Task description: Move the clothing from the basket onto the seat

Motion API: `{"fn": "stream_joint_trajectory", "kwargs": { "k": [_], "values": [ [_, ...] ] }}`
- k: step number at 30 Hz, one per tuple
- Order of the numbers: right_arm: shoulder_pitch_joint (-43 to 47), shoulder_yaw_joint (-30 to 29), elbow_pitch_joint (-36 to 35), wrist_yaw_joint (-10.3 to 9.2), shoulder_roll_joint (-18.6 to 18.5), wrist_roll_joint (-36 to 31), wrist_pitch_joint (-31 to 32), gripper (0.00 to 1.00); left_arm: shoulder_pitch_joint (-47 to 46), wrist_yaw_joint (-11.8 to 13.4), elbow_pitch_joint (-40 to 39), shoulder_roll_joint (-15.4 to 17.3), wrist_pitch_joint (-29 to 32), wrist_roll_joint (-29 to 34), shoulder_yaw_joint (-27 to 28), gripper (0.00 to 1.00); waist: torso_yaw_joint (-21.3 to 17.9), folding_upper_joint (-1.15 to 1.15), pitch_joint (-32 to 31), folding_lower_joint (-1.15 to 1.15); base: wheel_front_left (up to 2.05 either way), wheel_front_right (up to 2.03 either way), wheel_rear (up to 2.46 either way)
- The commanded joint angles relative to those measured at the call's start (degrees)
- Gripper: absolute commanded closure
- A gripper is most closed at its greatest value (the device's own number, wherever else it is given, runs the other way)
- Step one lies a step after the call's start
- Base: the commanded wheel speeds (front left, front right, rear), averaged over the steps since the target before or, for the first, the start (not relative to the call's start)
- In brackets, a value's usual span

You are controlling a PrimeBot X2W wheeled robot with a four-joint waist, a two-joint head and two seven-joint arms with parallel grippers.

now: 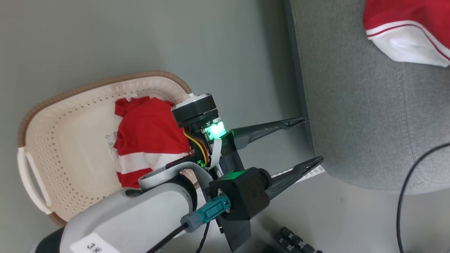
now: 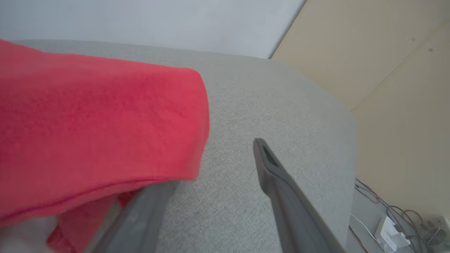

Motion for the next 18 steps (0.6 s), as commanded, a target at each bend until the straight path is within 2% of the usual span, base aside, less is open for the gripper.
{"fn": "stream_joint_trajectory", "kwargs": {
  "k": [1, 6, 10, 11, 13, 18],
  "values": [
    [2.13, -0.83, -1.44, -0.04, 0.00, 0.99, -0.10, 0.00, 1.51, 0.51, 0.27, -0.12, -0.80, -0.25, 0.00, 0.00, 1.06, 0.00, -2.23, 0.00, 0.00, 0.00, 0.00],
    [9.24, -2.42, -7.39, -0.04, 1.22, 3.15, -0.10, 0.00, 4.42, 2.81, 1.57, -0.55, -3.96, -1.28, 0.70, 0.00, 3.07, 0.00, -6.45, 0.00, 0.00, 0.00, 0.00],
    [16.12, -1.13, -13.53, -0.04, 4.57, 6.43, -0.11, 0.00, 7.65, 5.76, 3.10, 0.01, -6.55, -1.26, 1.54, 0.00, 4.70, 0.00, -10.32, 0.00, 0.00, 0.00, 0.00],
    [16.12, -1.13, -13.53, -0.04, 4.57, 6.43, -0.11, 0.00, 7.65, 5.76, 3.10, 0.01, -6.55, -1.26, 1.54, 0.00, 4.70, 0.00, -10.32, 0.00, 0.00, 0.00, 0.00],
    [19.28, 0.92, -16.96, -0.04, 6.21, 8.54, -0.10, 0.00, 9.70, 7.12, 3.94, 0.11, -7.95, -1.78, 1.87, 0.00, 5.46, 0.00, -12.44, 0.00, 0.00, 0.00, 0.00],
    [27.62, 10.86, -25.12, -0.03, 9.34, 12.35, -0.11, 0.00, 14.20, 10.16, 6.05, 0.82, -11.98, -3.54, 3.57, 0.00, 7.54, 0.00, -17.44, 0.00, 0.00, 0.00, 0.00]
  ]
}}
